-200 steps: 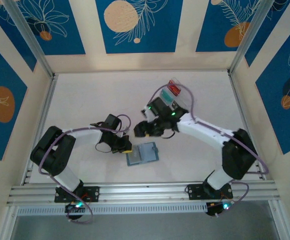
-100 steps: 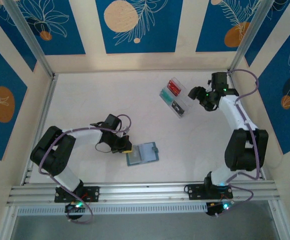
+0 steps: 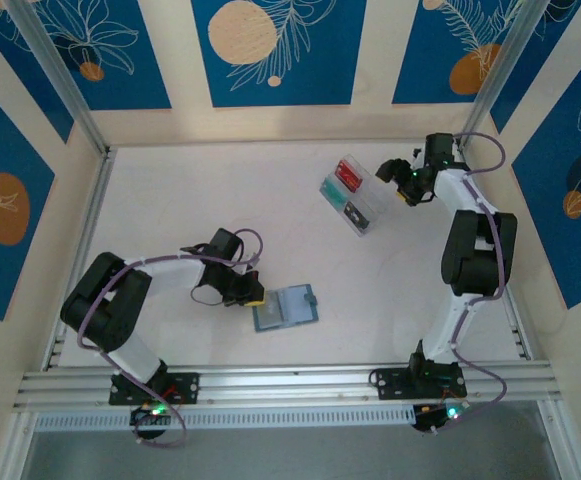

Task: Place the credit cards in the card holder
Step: Rotate the storage box at the top-center of the table, then pick up the credit card from the storage box.

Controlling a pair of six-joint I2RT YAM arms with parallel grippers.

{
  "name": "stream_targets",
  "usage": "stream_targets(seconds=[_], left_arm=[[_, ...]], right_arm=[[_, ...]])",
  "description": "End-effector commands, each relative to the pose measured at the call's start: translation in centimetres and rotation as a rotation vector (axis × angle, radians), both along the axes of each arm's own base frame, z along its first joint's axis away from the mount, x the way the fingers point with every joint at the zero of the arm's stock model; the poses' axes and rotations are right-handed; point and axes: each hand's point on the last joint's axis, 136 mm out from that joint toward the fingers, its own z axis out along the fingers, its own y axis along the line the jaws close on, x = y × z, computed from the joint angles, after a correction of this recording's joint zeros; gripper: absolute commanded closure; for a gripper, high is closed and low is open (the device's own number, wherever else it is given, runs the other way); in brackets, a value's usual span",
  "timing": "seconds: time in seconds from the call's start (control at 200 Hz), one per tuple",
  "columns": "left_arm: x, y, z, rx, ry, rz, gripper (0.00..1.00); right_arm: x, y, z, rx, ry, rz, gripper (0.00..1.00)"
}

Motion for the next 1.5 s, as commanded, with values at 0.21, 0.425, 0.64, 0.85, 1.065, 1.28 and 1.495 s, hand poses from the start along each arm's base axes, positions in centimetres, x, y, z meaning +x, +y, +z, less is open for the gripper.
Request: stream_targets(seconds=[0.21,0.425,0.64,0.85,1.065,1.28,1.495], left_arm=[[-1.8,1.8,-1.9,0.115,0.063,-0.001,1.0],[-1.8,1.9,-1.8,0.111,0.058,0.001,1.0],[-1.9,1.9,-1.8,0.109,0.06,0.0,1.0],[-2.0,1.9,-1.8,0.109,0.057,-0.001,1.0],[-1.9,1.7,-1.8,0.103,0.059,-0.003,1.0],[-2.0,1.8,-1.8,0.102,0.057,-0.007,1.0],[-2.1,1.8,-2.0,0.098,0.059,-0.005,1.0]], right_arm=[[-2.6,5.6,1.0,0.06,-0.026,0.139,0.23],[-4.8,7.5,0.9,-0.06,-0.008,0.179,0.23],[-6.4,5.9,3.9,-0.593,-0.017,0.117,0.22],[-7.8,10.1,4.3,-0.804,-0.012,0.252,0.22],[-8.0,13.5,0.9,-0.942,0.078,0.36,0.23],[-7.4,13.5,-1.4,-1.054,0.131,0.368,0.25],[-7.1,12.7,-2.6,-1.169,0.164,0.365,0.28]])
